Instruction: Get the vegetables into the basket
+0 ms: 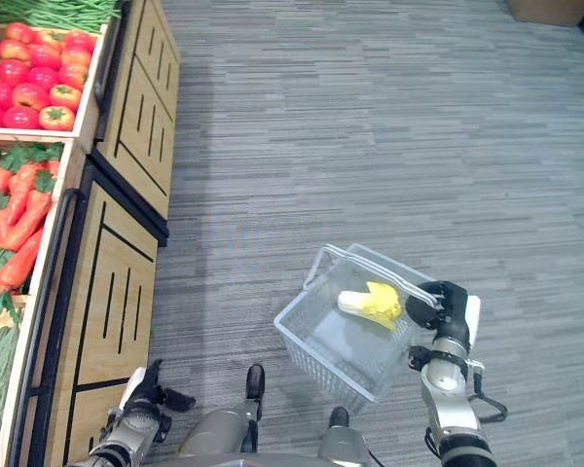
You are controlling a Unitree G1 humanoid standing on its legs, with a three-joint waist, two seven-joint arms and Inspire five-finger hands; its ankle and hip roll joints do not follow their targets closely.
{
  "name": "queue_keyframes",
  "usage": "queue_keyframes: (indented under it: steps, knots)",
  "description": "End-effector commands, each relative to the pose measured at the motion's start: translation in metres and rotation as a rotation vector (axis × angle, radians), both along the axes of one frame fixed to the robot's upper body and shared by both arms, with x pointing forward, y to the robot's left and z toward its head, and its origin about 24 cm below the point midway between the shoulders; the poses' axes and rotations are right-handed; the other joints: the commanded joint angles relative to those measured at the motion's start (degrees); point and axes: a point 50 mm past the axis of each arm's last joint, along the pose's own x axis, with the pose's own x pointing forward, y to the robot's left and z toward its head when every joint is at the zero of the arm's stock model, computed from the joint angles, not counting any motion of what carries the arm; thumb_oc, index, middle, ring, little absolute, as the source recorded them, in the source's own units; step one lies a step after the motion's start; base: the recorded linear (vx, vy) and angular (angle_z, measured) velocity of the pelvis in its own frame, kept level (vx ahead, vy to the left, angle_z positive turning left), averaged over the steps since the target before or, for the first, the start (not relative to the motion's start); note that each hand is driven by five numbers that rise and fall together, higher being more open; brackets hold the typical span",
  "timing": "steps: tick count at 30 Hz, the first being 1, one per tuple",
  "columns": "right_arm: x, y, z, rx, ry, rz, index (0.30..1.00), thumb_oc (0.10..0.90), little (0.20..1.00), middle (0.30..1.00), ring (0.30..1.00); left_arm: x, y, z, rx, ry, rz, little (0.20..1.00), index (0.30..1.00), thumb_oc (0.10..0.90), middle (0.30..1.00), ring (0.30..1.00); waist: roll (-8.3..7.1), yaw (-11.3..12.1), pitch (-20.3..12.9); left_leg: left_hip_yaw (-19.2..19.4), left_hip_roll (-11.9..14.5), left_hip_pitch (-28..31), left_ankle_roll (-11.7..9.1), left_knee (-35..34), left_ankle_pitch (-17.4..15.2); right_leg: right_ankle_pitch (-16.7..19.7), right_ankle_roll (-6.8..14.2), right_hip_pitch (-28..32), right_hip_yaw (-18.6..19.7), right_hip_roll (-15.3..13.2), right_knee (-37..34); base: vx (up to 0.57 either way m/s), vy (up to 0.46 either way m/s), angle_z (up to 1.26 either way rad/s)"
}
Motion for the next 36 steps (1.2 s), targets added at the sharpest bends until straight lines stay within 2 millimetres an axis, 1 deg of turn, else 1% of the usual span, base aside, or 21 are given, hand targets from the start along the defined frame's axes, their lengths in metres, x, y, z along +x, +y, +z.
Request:
queue_keyframes:
  steps: [1, 3, 6, 8, 10, 11, 12, 13, 15, 18, 21, 23, 26, 27, 28, 29, 31, 32, 33, 34, 36]
  knots:
    - [0.025, -0.013, 0.064, -0.098, -0.312, -0.003, 0.3, 0.4, 0.3, 0.3, 0.3, -0.038, 0.014, -0.01, 0.054, 0.098, 0.049, 1.0, 1.0, 0.9, 1.0, 1.0, -1.68, -0.3, -1.6, -0.6, 3.1, -1.5, -1.8, 6.6, -8.0, 6.5, 2.3, -5.9, 2.2, -2.4, 11.1, 0.08, 0.098, -0.25]
    - [0.025, -0.011, 0.063, -0.098, -0.31, 0.009, 0.3, 0.4, 0.3, 0.3, 0.3, -0.035, 0.015, -0.008, 0.058, 0.088, 0.042, 1.0, 1.0, 0.9, 1.0, 1.0, -1.1, -0.8, -1.0, -1.5, 2.8, 0.5, -1.4, 5.8, -8.5, 6.7, 1.7, -8.4, 2.8, -1.5, 13.0, 0.15, 0.106, 0.0]
    - [0.026, -0.01, 0.067, -0.097, -0.324, 0.02, 0.3, 0.4, 0.3, 0.3, 0.3, -0.04, 0.013, -0.011, 0.039, 0.11, 0.056, 1.0, 1.0, 0.9, 1.0, 1.0, -0.54, -1.6, -0.4, -2.5, 2.1, 2.9, -1.4, 5.3, -9.9, 6.7, 0.8, -10.7, 2.8, -0.7, 8.4, 0.2, 0.016, 0.29]
    - [0.028, -0.011, 0.07, -0.097, -0.338, 0.017, 0.3, 0.4, 0.3, 0.3, 0.3, -0.041, 0.01, -0.013, 0.029, 0.118, 0.054, 1.0, 1.0, 0.9, 1.0, 1.0, -0.39, -2.3, 0.2, -3.9, 1.6, 4.2, -1.8, 6.2, -11.3, 7.6, 1.2, -12.2, 3.3, -0.5, 3.3, 0.24, -0.06, 0.17]
    - [0.029, -0.01, 0.072, -0.095, -0.346, 0.019, 0.3, 0.4, 0.3, 0.3, 0.3, -0.048, 0.009, -0.016, 0.024, 0.148, 0.066, 1.0, 1.0, 0.9, 1.0, 1.0, -0.36, -3.2, 0.5, -5.5, 1.4, 5.8, -2.2, 6.8, -12.7, 8.6, 1.7, -13.5, 5.3, -0.1, -1.3, 0.32, -0.1, 0.49]
    - [0.029, -0.011, 0.071, -0.1, -0.343, 0.024, 0.3, 0.4, 0.3, 0.3, 0.3, -0.051, 0.008, -0.017, 0.019, 0.157, 0.068, 1.0, 1.0, 0.9, 1.0, 1.0, -0.34, -3.7, 0.4, -6.8, 1.4, 7.2, -2.6, 7.2, -13.8, 10.2, 2.5, -14.3, 6.0, -0.3, -4.6, 0.38, -0.144, 0.72]
    - [0.029, -0.011, 0.072, -0.105, -0.342, 0.026, 0.3, 0.4, 0.3, 0.3, 0.3, -0.053, 0.008, -0.018, 0.014, 0.16, 0.079, 1.0, 1.0, 0.9, 1.0, 1.0, -0.42, -3.7, 0.3, -7.4, 1.3, 7.8, -3.0, 7.5, -14.4, 10.8, 2.9, -14.9, 5.6, -0.6, -5.9, 0.59, -0.281, 0.89]
    - [0.029, -0.013, 0.072, -0.109, -0.334, 0.027, 0.3, 0.4, 0.3, 0.3, 0.3, -0.061, 0.007, -0.021, -0.004, 0.173, 0.106, 1.0, 1.0, 0.9, 1.0, 1.0, -0.5, -4.1, -0.3, -9.8, 1.2, 9.4, -3.6, 8.6, -16.2, 11.3, 3.1, -15.0, 6.1, -0.1, -6.4, 0.49, -0.259, 0.97]
    - [0.026, -0.016, 0.069, -0.102, -0.324, 0.028, 0.3, 0.4, 0.3, 0.3, 0.3, -0.066, 0.006, -0.022, -0.01, 0.186, 0.115, 1.0, 1.0, 0.9, 1.0, 1.0, -0.38, -4.2, -0.9, -11.2, 1.6, 10.6, -4.0, 9.0, -16.9, 10.3, 2.6, -13.9, 5.8, 0.4, -5.7, 0.37, -0.242, 1.04]
    - [0.022, -0.018, 0.065, -0.093, -0.305, 0.034, 0.3, 0.4, 0.3, 0.3, 0.3, -0.076, 0.006, -0.025, -0.016, 0.209, 0.163, 1.0, 1.0, 0.9, 1.0, 1.0, 0.18, -4.1, -2.2, -12.8, 3.8, 11.9, -5.3, 9.4, -16.2, 8.5, 1.2, -12.9, 3.9, 1.6, -4.1, 0.25, -0.254, 0.47]
    - [0.016, -0.026, 0.067, -0.104, -0.31, 0.026, 0.3, 0.4, 0.3, 0.3, 0.3, -0.08, 0.004, -0.026, -0.031, 0.213, 0.191, 1.0, 1.0, 0.9, 1.0, 1.0, 1.13, -4.5, -3.3, -15.3, 6.8, 11.2, -7.2, 10.4, -13.0, 4.9, -1.0, -11.9, 1.4, 3.4, -2.2, 0.22, -0.29, 0.38]
    - [0.013, -0.03, 0.069, -0.114, -0.32, 0.019, 0.3, 0.4, 0.3, 0.3, 0.3, -0.078, 0.002, -0.026, -0.035, 0.207, 0.181, 1.0, 1.0, 0.9, 1.0, 1.0, 1.45, -4.7, -3.4, -15.8, 7.8, 9.9, -8.3, 11.9, -10.6, 3.8, -1.8, -11.0, 0.5, 4.1, -2.4, 0.18, -0.229, 0.52]
    - [0.01, -0.035, 0.071, -0.126, -0.324, 0.005, 0.3, 0.4, 0.3, 0.3, 0.3, -0.07, -0.002, -0.026, -0.054, 0.177, 0.186, 1.0, 1.0, 0.9, 1.0, 1.0, 1.24, -4.9, -2.8, -13.6, 7.0, 5.9, -9.7, 19.4, -6.8, 2.6, -3.2, -8.4, -0.6, 4.2, -3.5, 0.13, -0.18, 0.44]
    - [0.008, -0.038, 0.073, -0.129, -0.331, -0.006, 0.3, 0.4, 0.3, 0.3, 0.3, -0.067, -0.003, -0.025, -0.062, 0.169, 0.19, 1.0, 1.0, 0.9, 1.0, 1.0, 1.16, -5.1, -2.3, -11.1, 7.4, 3.7, -9.7, 22.2, -5.6, 2.0, -3.8, -7.0, -1.6, 4.1, -4.0, 0.09, -0.165, 0.24]
    - [0.006, -0.04, 0.073, -0.129, -0.33, -0.02, 0.3, 0.4, 0.3, 0.3, 0.3, -0.065, -0.005, -0.025, -0.068, 0.163, 0.186, 1.0, 1.0, 0.9, 1.0, 1.0, 0.94, -5.2, -1.9, -9.1, 7.8, 2.2, -9.6, 22.6, -5.0, 1.4, -4.1, -5.9, -2.2, 4.0, -4.4, 0.08, -0.151, 0.25]
    - [0.004, -0.043, 0.073, -0.126, -0.338, -0.04, 0.3, 0.4, 0.3, 0.3, 0.3, -0.063, -0.006, -0.025, -0.07, 0.163, 0.177, 1.0, 1.0, 0.9, 1.0, 1.0, 0.91, -5.2, -1.6, -7.1, 8.4, 0.9, -9.4, 21.5, -5.0, 0.8, -4.2, -4.8, -2.9, 3.9, -4.9, 0.09, -0.124, 0.4]
    - [-0.002, -0.047, 0.072, -0.118, -0.342, -0.077, 0.3, 0.4, 0.3, 0.3, 0.3, -0.062, -0.009, -0.026, -0.068, 0.171, 0.151, 1.0, 1.0, 0.9, 1.0, 1.0, 0.71, -5.2, -1.4, -3.6, 8.6, -1.6, -9.0, 16.9, -6.8, 0.3, -3.9, -2.9, -4.5, 3.5, -6.1, 0.11, -0.086, 0.61]
    - [-0.004, -0.048, 0.072, -0.119, -0.344, -0.084, 0.3, 0.4, 0.3, 0.3, 0.3, -0.062, -0.01, -0.026, -0.066, 0.173, 0.144, 1.0, 1.0, 0.9, 1.0, 1.0, 0.8, -5.3, -1.5, -2.8, 8.7, -2.1, -8.8, 14.5, -7.1, 0.1, -3.6, -2.6, -4.8, 3.5, -6.3, 0.13, 0.007, 0.71]
    - [-0.007, -0.049, 0.07, -0.118, -0.339, -0.091, 0.3, 0.4, 0.3, 0.3, 0.3, -0.064, -0.01, -0.026, -0.063, 0.182, 0.141, 1.0, 1.0, 0.9, 1.0, 1.0, 1.16, -5.5, -1.5, -1.7, 9.6, -2.7, -8.9, 11.6, -5.6, -0.3, -3.4, -2.4, -5.1, 3.6, -6.4, 0.22, 0.091, 0.65]
    - [-0.011, -0.051, 0.067, -0.123, -0.327, -0.11, 0.3, 0.4, 0.3, 0.3, 0.3, -0.065, -0.011, -0.027, -0.058, 0.189, 0.132, 1.0, 1.0, 0.9, 1.0, 1.0, 1.78, -5.7, -1.8, 1.4, 11.6, -4.8, -9.5, 7.1, -1.1, -1.1, -3.3, -1.4, -5.7, 3.8, -6.3, 0.24, 0.115, 0.41]
    - [-0.012, -0.049, 0.064, -0.126, -0.316, -0.117, 0.3, 0.4, 0.3, 0.3, 0.3, -0.065, -0.008, -0.026, -0.045, 0.191, 0.133, 1.0, 1.0, 0.9, 1.0, 1.0, 1.9, -5.2, -1.9, 2.8, 12.8, -5.7, -10.3, 3.6, 2.4, -2.0, -3.1, 0.0, -5.2, 4.2, -6.4, 0.28, 0.138, 0.06]
